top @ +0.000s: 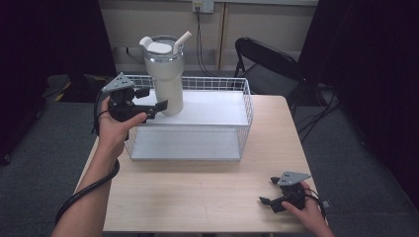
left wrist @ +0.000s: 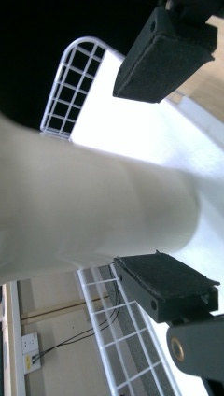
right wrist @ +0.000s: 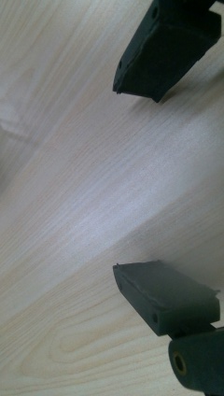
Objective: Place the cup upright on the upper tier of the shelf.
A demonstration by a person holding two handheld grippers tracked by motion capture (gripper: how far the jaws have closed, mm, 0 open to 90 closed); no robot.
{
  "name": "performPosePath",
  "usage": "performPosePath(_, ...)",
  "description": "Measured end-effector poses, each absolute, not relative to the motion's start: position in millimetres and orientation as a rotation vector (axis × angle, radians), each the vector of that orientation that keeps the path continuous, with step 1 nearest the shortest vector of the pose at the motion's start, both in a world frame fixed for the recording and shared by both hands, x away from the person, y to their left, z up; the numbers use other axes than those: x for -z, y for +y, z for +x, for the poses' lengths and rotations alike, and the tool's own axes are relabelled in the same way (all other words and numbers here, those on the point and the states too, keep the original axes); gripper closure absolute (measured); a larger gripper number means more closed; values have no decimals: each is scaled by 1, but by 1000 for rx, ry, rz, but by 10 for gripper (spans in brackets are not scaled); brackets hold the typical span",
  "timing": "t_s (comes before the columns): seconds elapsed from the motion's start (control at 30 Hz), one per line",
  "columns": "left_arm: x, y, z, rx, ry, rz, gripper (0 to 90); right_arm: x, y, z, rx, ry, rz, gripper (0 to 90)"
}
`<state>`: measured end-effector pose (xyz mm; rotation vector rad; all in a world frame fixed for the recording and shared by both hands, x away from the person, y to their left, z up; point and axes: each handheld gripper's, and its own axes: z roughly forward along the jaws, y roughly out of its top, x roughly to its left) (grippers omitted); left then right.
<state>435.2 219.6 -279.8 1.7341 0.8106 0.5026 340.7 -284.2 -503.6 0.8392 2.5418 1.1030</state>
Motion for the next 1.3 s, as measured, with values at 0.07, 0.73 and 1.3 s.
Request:
performPosePath(0.07,283,222,431,-497,809,1748,155,504,-284,341,-1103,2542,840,104)
performPosePath(0.73,347,225,391,-427,775,1803,156,504,-284,341,-1101,2543,836,104)
performPosePath(1.3,427,219,370,-305,812,1845,157,504,-284,341,-1101,2543,836,105)
